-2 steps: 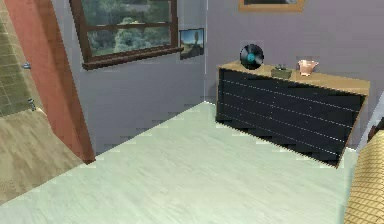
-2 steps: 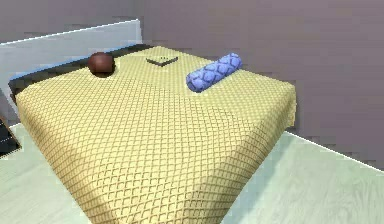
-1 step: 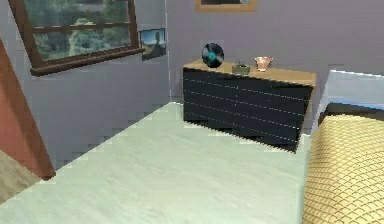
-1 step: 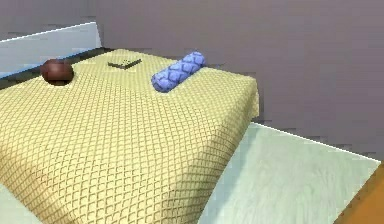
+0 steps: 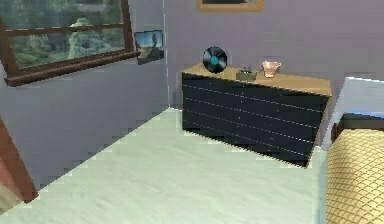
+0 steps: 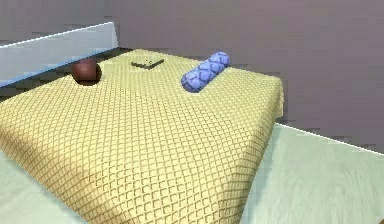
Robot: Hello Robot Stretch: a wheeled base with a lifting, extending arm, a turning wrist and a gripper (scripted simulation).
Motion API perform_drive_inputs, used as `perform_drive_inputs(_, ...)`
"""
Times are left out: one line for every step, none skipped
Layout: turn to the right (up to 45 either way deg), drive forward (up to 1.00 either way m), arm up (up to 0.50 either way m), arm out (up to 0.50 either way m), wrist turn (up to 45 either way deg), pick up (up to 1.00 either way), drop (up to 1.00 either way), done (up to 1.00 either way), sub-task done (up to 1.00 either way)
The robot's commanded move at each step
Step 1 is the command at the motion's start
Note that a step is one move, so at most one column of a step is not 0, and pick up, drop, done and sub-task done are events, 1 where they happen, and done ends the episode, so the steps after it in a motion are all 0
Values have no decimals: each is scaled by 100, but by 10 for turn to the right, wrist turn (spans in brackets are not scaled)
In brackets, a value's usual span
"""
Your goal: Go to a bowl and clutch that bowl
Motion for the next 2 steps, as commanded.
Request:
perform_drive_inputs(300,0,0,0,0,0,0,0,0)
perform_drive_inputs(0,100,0,0,0,0,0,0,0)
